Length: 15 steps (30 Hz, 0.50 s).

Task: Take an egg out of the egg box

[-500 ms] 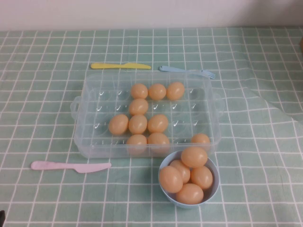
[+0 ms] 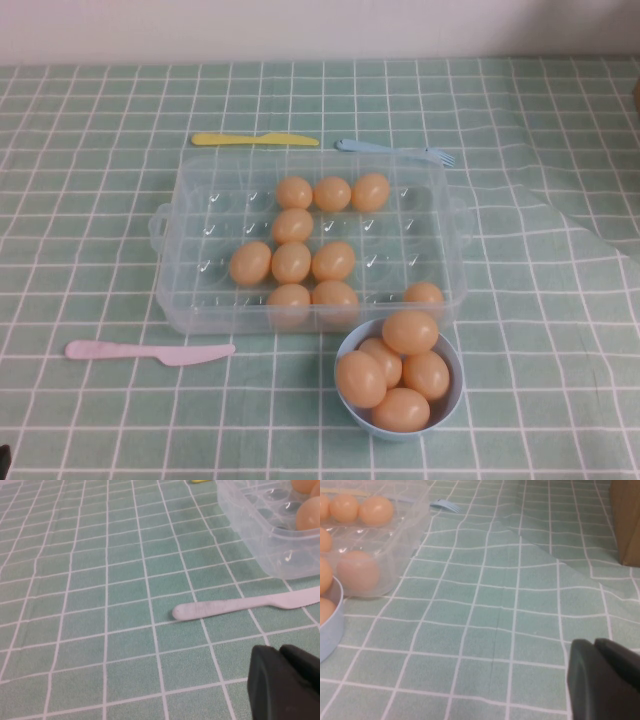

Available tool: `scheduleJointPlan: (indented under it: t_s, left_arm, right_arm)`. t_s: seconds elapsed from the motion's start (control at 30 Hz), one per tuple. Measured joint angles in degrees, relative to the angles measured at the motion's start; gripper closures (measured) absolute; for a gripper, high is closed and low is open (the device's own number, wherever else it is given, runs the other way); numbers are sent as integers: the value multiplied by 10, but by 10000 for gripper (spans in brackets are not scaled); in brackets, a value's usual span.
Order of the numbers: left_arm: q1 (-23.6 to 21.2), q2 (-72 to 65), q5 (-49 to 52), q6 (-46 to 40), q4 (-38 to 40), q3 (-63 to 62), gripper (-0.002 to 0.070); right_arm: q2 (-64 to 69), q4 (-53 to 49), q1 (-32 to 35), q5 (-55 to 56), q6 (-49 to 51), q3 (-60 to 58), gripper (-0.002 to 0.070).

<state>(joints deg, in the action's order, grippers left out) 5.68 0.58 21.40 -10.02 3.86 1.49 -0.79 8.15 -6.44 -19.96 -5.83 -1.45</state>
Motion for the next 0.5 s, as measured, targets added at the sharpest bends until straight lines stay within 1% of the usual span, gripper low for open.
scheduleJointPlan:
  t_s: [0.27,0.4,0.5]
  left_arm:
    - [0,0,0,0,0,0,678]
    - [0,0,0,0,0,0,678]
    - [0,0,0,0,0,0,678]
  right_arm:
    - [0,6,0,3,0,0,694]
    - [0,52,0,19,0,0,694]
    - [0,106,0,41,0,0,694]
